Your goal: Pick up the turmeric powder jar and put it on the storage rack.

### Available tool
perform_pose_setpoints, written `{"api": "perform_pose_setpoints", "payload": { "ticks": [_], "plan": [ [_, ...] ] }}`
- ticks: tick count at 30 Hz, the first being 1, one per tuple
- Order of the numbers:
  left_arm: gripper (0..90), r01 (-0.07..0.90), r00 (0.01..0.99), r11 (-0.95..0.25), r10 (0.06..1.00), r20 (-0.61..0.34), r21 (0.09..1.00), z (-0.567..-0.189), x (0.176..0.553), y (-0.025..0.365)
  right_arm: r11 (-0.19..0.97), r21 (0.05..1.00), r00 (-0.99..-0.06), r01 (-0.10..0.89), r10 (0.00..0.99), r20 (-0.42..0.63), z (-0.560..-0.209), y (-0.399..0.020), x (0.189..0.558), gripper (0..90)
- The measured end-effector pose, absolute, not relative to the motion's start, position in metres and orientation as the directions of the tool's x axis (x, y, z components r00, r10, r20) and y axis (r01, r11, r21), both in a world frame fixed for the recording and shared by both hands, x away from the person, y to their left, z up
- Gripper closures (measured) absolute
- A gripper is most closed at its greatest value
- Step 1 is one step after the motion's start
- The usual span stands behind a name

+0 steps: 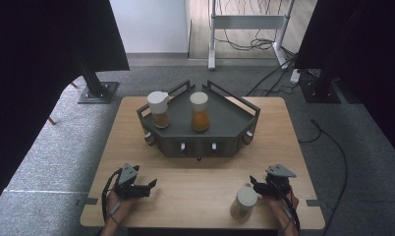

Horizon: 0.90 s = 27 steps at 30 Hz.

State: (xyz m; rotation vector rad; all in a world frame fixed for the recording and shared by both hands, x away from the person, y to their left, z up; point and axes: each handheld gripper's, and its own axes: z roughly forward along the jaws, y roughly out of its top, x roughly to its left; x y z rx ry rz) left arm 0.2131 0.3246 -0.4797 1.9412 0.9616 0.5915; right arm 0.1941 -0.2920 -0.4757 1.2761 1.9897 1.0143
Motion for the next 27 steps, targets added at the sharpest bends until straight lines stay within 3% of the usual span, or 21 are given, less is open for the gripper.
{"api": "perform_pose_setpoints", "payload": {
  "ticks": [15,27],
  "plan": [
    [8.8,0.398,0.594,-0.336,0.804,0.039,0.854,-0.48,0.215,0.322,0.25,0.861,-0.35,0.443,0.932,-0.09,-0.457,-0.289,0.14,13.8],
    [8.8,0.401,0.592,-0.334,0.805,0.037,0.853,-0.48,0.215,0.321,0.274,0.861,-0.39,0.429,0.916,-0.096,-0.447,-0.296,0.097,13.8]
  ]
}}
